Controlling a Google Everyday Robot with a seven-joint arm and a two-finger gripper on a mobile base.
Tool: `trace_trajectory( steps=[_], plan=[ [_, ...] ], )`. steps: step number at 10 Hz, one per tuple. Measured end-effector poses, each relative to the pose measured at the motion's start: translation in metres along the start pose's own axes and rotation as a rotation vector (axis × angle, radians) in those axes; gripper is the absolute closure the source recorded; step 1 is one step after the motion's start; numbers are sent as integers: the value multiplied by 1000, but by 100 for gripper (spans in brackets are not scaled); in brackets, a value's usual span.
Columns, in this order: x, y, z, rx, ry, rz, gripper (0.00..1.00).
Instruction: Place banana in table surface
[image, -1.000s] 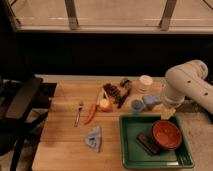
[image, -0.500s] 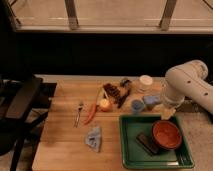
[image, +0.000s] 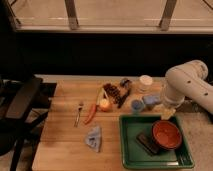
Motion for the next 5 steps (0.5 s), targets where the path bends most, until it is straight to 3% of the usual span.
trace_trajectory(
  steps=[2, 4, 5],
  plan=[
    [-4, -8, -6, 18, -1, -69, 35],
    [-30, -31, -12, 43, -25, -244, 35],
    [-54, -43, -15, 50, -39, -360, 35]
  ],
)
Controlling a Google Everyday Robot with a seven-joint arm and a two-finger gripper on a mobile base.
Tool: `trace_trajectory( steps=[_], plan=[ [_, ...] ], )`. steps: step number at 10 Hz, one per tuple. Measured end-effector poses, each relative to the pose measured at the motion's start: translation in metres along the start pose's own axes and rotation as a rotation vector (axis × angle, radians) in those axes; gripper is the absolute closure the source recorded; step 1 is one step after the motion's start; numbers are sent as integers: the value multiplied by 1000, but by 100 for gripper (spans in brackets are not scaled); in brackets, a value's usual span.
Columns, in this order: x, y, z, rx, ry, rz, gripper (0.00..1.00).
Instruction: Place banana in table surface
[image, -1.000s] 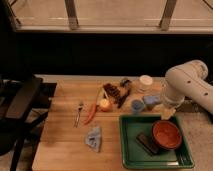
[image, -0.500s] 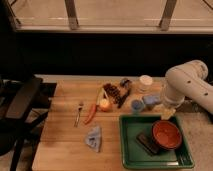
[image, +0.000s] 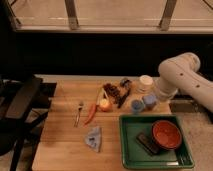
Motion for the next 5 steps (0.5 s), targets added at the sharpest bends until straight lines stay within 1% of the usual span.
trace_trajectory(
  steps=[1, 2, 4, 5],
  plan=[
    [-22, -18, 0, 7, -14, -102, 35],
    [-40, -32, 1, 16, -23, -184, 35],
    [-88, -55, 3, 27, -62, -376, 35],
    [-104, -61, 4, 33, -77, -423, 35]
  ],
)
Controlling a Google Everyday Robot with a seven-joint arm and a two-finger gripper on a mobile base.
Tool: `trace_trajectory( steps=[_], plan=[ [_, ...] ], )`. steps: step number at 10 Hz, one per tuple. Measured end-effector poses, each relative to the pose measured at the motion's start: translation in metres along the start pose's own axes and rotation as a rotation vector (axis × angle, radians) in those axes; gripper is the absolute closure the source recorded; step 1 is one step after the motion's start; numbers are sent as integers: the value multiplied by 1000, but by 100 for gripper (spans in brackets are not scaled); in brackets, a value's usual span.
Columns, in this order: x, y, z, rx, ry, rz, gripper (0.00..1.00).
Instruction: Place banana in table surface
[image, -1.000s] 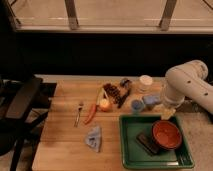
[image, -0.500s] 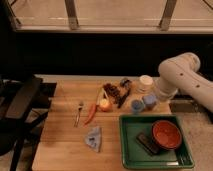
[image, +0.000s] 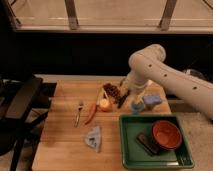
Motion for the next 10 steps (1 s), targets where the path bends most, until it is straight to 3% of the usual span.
trace_trajectory(
  steps=[5, 8, 10],
  plan=[
    [-2, 0, 1, -7, 3, -20, 35],
    [10, -22, 14, -23, 16, -143, 35],
    [25, -58, 34, -19, 13, -230, 35]
  ],
)
